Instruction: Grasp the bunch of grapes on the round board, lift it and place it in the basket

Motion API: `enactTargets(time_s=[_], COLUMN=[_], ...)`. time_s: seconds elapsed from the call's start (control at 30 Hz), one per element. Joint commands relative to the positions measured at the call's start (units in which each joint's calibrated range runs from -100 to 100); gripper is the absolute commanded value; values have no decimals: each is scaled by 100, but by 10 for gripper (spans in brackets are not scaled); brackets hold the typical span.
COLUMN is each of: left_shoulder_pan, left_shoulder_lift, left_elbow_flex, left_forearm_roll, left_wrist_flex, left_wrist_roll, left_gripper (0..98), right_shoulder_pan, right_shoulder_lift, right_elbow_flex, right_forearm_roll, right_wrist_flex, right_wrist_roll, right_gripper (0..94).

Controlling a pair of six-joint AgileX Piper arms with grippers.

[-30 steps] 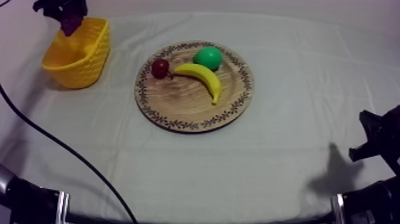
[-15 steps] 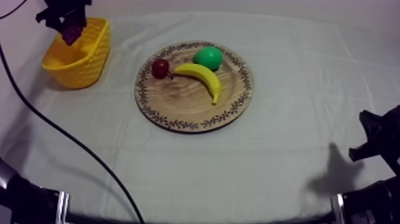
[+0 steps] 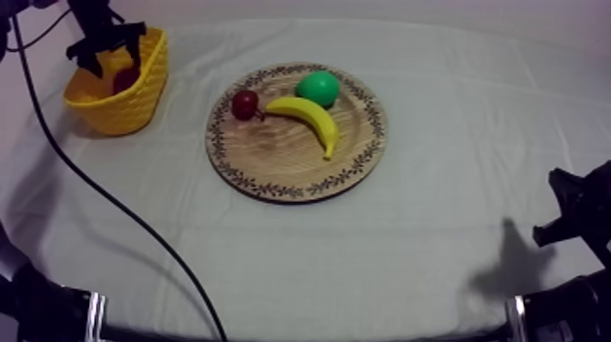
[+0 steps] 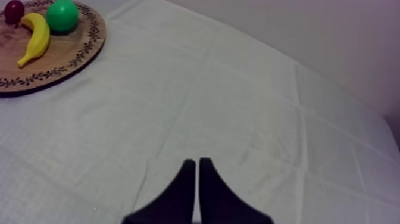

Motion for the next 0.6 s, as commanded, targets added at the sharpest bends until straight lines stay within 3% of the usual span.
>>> enactTargets(time_s=[0.0, 0.3, 0.57], left_shoulder_pan=[-13, -26, 81], left_shoulder_lift=[0, -848, -2809], left_elbow_flex=[-5, 571, 2102], left_forearm_roll=[16, 51, 110], left_wrist_flex=[-24, -218, -771], left_wrist_roll=[-4, 13, 1], left_gripper=[910, 948, 813], right_shoulder_pan=[-1, -1, -1], right_shoulder_lift=[0, 0, 0], right_elbow_flex=[0, 0, 0], right_forearm_roll=[-1, -1, -1], right_wrist_flex=[-1, -1, -1], right_wrist_roll=[1, 1, 1], right_gripper=[3, 3, 3])
